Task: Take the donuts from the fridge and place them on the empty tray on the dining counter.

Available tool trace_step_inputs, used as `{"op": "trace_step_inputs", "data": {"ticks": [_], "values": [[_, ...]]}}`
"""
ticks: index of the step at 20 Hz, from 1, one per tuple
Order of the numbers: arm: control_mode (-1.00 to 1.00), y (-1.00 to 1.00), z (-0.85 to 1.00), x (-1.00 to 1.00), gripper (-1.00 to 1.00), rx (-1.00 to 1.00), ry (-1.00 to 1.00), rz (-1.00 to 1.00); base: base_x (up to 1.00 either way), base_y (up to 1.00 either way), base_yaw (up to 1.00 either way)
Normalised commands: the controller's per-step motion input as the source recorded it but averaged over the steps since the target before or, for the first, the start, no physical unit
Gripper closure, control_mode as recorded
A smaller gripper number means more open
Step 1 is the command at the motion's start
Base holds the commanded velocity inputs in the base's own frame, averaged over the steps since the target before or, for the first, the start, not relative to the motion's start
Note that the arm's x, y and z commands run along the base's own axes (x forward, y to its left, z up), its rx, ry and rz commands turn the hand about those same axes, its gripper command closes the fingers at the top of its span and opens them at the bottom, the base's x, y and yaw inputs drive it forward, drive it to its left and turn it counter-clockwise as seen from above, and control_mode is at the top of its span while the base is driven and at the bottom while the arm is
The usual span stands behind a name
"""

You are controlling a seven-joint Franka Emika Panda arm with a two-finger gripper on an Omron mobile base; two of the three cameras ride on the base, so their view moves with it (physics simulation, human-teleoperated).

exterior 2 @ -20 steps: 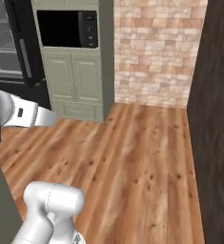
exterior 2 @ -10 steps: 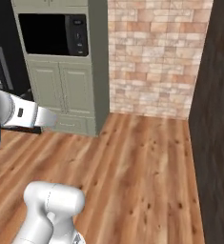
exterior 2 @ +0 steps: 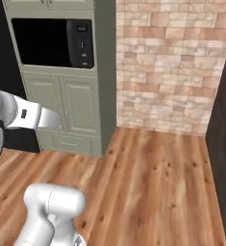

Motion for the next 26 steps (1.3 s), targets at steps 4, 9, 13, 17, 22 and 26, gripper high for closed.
{"op": "trace_step_inputs", "data": {"ticks": [4, 9, 13, 17, 22, 26], "values": [[1.00, 0.00, 0.00, 0.00, -1.00, 0.00, 0.00, 0.00, 1.00, 1.00, 0.01], [1.00, 0.00, 0.00, 0.00, -1.00, 0.00, 0.00, 0.00, 1.00, 1.00, 0.00], [1.00, 0.00, 0.00, 0.00, -1.00, 0.00, 0.00, 0.00, 0.91, 1.00, 0.00], [1.00, 0.00, 0.00, 0.00, -1.00, 0.00, 0.00, 0.00, 0.22, 1.00, 0.00], [1.00, 0.00, 0.00, 0.00, -1.00, 0.00, 0.00, 0.00, -0.45, 1.00, -0.04], [1.00, 0.00, 0.00, 0.00, -1.00, 0.00, 0.00, 0.00, -0.24, 1.00, -0.09]]}}
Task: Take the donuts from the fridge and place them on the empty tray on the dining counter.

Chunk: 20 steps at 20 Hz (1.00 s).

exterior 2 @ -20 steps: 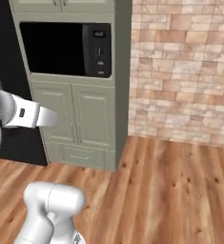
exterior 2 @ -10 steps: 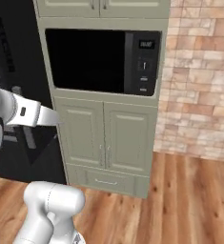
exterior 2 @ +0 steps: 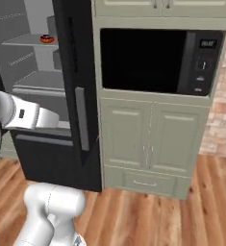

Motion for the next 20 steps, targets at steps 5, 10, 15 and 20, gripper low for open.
{"op": "trace_step_inputs", "data": {"ticks": [5, 10, 15, 20], "values": [[1.00, 0.00, 0.00, 0.00, -1.00, 0.00, 0.00, 0.00, 0.07, 1.00, -0.14], [1.00, 0.00, 0.00, 0.00, -1.00, 0.00, 0.00, 0.00, 0.66, 1.00, -0.26], [1.00, 0.00, 0.00, 0.00, -1.00, 0.00, 0.00, 0.00, 0.68, 0.48, -0.21], [1.00, 0.00, 0.00, 0.00, -1.00, 0.00, 0.00, 0.00, 0.64, -0.05, 0.03]]}}
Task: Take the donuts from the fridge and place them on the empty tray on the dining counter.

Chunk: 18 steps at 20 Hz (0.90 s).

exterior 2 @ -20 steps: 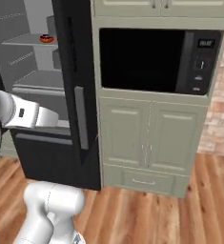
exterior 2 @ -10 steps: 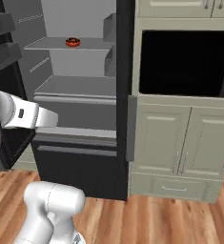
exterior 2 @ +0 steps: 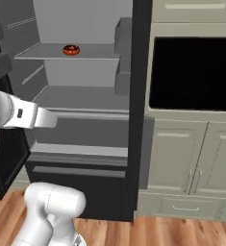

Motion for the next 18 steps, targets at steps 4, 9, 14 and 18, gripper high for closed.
{"op": "trace_step_inputs", "data": {"ticks": [4, 9, 14, 18], "values": [[1.00, 0.00, 0.00, 0.00, -1.00, 0.00, 0.00, 0.00, 0.92, 0.34, 0.27], [1.00, 0.00, 0.00, 0.00, -1.00, 0.00, 0.00, 0.00, 0.69, 0.00, 0.34], [1.00, 0.00, 0.00, 0.00, -1.00, 0.00, 0.00, 0.00, 0.99, 0.12, 0.03], [1.00, 0.00, 0.00, 0.00, -1.00, 0.00, 0.00, 0.00, 1.00, 0.04, -0.04]]}}
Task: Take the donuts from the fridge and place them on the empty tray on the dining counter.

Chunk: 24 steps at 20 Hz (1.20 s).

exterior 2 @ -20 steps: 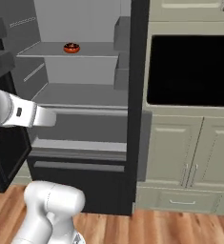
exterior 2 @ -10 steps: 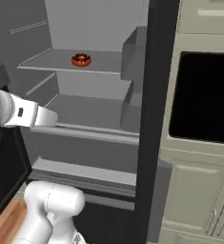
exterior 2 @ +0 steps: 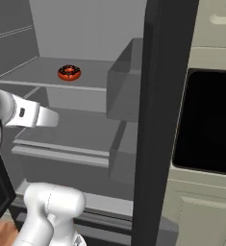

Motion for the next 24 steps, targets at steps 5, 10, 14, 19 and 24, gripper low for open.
{"op": "trace_step_inputs", "data": {"ticks": [5, 10, 14, 19, 24], "values": [[1.00, 0.00, 0.00, 0.00, -1.00, 0.00, 0.00, 0.00, 1.00, 0.02, -0.15], [-1.00, 0.00, 0.35, 0.11, -1.00, 0.17, 0.23, 0.06, 0.20, 0.00, -0.02], [-1.00, 0.05, 0.48, -0.04, -1.00, 0.12, 0.22, 0.03, 0.00, 0.00, 0.00], [-1.00, 0.24, 0.54, -0.03, -1.00, 0.00, 0.13, -0.02, 0.00, 0.00, 0.00], [-1.00, -0.03, 0.22, 0.02, -1.00, 0.00, 0.02, -0.02, 0.00, 0.00, 0.00]]}}
